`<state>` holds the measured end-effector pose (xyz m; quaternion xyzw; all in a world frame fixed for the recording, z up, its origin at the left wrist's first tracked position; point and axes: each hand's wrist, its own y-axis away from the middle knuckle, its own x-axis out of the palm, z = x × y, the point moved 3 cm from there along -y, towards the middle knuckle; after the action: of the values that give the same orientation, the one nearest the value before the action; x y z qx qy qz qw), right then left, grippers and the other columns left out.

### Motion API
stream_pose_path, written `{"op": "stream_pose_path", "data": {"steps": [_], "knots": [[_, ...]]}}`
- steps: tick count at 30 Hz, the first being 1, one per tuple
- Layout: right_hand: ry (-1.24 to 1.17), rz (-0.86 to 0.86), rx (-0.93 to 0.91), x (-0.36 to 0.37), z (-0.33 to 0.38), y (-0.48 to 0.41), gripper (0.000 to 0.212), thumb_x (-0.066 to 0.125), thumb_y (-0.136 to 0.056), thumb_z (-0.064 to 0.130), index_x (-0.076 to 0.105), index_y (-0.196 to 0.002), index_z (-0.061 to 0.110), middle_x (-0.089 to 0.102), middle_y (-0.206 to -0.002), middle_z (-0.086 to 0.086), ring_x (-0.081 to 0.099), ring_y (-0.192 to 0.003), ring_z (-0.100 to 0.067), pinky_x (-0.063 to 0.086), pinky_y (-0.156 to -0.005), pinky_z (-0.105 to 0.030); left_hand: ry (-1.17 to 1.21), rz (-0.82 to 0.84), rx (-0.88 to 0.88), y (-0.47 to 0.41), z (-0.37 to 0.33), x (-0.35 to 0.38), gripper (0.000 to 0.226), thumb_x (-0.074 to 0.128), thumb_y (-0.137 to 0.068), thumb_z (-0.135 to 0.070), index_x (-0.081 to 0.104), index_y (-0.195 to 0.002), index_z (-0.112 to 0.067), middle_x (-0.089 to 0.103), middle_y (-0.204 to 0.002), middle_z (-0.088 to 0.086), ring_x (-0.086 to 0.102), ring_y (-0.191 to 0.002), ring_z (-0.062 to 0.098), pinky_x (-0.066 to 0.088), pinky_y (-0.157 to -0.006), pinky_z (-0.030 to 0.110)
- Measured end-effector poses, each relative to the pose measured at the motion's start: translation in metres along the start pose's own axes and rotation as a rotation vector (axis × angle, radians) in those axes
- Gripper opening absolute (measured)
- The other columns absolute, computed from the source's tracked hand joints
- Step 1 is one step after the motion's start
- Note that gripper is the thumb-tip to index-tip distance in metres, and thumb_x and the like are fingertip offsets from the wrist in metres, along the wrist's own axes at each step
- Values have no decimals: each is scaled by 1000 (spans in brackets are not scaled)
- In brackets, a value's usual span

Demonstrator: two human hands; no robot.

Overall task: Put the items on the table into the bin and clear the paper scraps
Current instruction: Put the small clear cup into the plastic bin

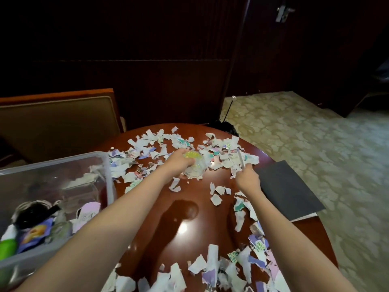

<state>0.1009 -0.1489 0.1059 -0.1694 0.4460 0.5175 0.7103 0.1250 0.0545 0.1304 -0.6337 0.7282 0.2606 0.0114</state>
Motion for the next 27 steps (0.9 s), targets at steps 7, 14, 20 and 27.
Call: {"op": "stream_pose_path", "data": {"steps": [7, 14, 20, 27], "knots": [[-186, 57, -145, 30, 77, 38, 30, 37, -98, 19, 48, -120, 1, 54, -92, -11, 45, -58, -14, 30, -46, -24, -65, -68, 80, 34, 6, -76, 46, 50, -95, -22, 38, -139, -14, 55, -103, 5, 48, -66, 12, 44, -54, 23], [-397, 216, -218, 86, 158, 87, 18, 32, -99, 19, 41, -108, 6, 50, -77, -6, 38, -52, -12, 28, -45, -23, 19, -191, -46, 71, 57, -180, 13, 53, -89, -12, 56, -101, -13, 51, -79, 3, 52, -68, 16, 47, -48, 22], [-526, 417, -217, 124, 205, 128, 17, 36, -97, 11, 47, -85, 9, 47, -66, -4, 37, -50, -13, 27, -38, -19, 83, -191, -221, 90, 125, -240, 18, 47, -88, 4, 50, -78, -11, 48, -79, 10, 52, -64, 19, 51, -44, 23], [-464, 638, -215, 158, 233, 167, 12, 38, -97, 9, 44, -86, 10, 44, -57, -6, 34, -43, -13, 26, -35, -17, 54, -59, -320, 103, 176, -245, 17, 49, -91, 6, 52, -94, -10, 50, -79, 5, 52, -65, 12, 50, -42, 15]]}}
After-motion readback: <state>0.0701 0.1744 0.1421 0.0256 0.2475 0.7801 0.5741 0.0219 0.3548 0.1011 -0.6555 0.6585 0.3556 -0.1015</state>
